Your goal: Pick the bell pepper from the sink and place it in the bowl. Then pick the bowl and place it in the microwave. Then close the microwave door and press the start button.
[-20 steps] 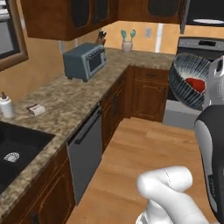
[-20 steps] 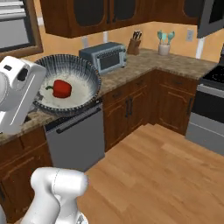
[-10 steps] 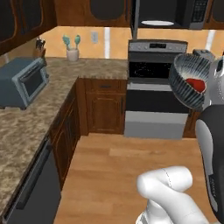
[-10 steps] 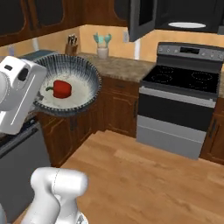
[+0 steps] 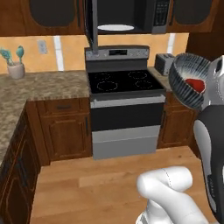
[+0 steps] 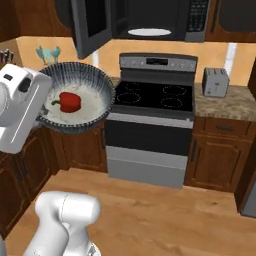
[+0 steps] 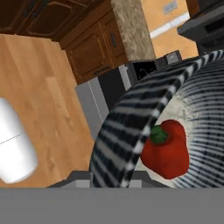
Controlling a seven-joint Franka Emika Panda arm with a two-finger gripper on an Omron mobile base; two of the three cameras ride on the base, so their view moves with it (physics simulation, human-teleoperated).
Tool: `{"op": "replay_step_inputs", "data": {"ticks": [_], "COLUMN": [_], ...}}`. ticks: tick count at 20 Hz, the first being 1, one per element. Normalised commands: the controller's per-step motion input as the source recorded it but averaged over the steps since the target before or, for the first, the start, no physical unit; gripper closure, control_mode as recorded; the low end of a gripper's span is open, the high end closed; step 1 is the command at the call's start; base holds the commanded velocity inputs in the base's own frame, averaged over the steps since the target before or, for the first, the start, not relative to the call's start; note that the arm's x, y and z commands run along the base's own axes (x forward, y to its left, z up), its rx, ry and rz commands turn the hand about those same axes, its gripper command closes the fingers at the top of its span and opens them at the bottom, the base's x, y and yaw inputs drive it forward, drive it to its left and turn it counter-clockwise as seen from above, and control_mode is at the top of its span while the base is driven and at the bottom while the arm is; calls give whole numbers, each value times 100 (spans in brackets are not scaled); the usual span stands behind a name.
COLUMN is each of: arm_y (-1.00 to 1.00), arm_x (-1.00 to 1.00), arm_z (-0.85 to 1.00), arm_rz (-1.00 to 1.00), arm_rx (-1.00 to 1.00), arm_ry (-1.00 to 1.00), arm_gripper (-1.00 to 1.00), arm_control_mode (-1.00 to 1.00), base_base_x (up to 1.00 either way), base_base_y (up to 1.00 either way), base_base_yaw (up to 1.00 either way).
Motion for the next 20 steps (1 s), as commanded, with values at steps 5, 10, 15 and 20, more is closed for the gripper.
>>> {"op": "replay_step_inputs", "data": {"ticks": [5,10,15,20], "arm_y": [0,0,0,0], "arm_x": [0,0,0,0], "arm_z": [0,0,0,0], "arm_rz": [0,0,0,0], "arm_rx": [0,0,0,0], "arm_ry": [0,0,0,0], "arm_gripper": [100,100,100,100], "arm_control_mode": [100,100,100,100], "base_base_x": [100,93,84,90], "base_base_y": [-75,-56,20,17], "base_base_yaw": [-7,0,12,9]}}
